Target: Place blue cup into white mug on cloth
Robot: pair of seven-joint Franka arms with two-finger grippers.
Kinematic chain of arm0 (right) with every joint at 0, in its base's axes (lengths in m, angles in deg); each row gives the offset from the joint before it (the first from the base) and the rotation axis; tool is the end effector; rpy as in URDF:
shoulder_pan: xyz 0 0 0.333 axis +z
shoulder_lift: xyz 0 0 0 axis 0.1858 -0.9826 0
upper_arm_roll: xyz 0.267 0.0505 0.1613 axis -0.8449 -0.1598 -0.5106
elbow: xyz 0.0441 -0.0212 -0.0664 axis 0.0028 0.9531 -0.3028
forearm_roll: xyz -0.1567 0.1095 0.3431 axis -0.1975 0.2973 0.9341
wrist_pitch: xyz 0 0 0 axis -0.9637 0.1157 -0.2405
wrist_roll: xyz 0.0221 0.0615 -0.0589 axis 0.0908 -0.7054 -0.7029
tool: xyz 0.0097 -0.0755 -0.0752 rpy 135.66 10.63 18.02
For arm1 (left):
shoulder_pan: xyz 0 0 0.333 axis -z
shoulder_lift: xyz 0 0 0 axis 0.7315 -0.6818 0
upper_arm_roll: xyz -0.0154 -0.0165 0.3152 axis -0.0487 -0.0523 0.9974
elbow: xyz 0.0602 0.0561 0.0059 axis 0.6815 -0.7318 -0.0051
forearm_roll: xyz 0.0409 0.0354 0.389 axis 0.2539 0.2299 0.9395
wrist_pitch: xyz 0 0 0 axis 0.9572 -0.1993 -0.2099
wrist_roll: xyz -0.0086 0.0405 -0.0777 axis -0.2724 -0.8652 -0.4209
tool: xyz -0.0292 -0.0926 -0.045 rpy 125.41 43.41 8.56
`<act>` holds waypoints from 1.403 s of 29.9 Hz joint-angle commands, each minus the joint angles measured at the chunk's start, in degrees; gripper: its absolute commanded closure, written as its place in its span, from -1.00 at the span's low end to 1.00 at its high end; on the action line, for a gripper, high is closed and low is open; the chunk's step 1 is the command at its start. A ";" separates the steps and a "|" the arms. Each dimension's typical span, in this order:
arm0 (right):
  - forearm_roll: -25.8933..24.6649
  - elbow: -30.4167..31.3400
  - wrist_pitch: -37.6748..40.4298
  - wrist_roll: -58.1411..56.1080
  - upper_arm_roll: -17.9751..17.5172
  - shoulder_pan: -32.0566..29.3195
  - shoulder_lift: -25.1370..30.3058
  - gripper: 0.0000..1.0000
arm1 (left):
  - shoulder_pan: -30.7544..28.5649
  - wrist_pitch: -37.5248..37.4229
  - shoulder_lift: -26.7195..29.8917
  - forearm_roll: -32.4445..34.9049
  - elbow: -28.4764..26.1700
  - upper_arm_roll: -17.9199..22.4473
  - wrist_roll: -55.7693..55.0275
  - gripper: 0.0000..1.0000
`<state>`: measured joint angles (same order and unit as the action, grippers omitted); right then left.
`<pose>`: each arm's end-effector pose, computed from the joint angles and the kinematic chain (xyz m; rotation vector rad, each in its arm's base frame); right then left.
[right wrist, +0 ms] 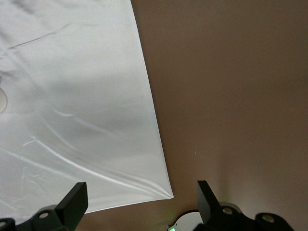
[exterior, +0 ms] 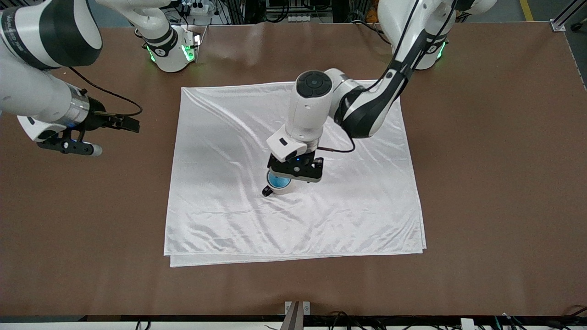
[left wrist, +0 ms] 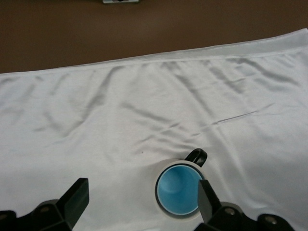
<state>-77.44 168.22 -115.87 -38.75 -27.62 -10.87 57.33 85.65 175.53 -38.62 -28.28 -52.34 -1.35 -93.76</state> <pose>0.5431 0.0685 0.5287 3.1041 -0.2654 -0.3634 0.5533 -0.5055 0.4093 2.9809 -0.1893 0.4004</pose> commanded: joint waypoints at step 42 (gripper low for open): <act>-0.41 -6.45 6.04 -0.63 -0.65 -0.01 7.86 -1.00 | -25.18 -36.04 28.19 -2.41 -2.56 -0.38 12.82 -1.00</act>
<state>-77.44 162.71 -109.76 -38.76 -28.32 -10.69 63.93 64.20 140.80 -12.73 -28.15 -53.09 -1.17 -84.10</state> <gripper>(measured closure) 0.000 0.000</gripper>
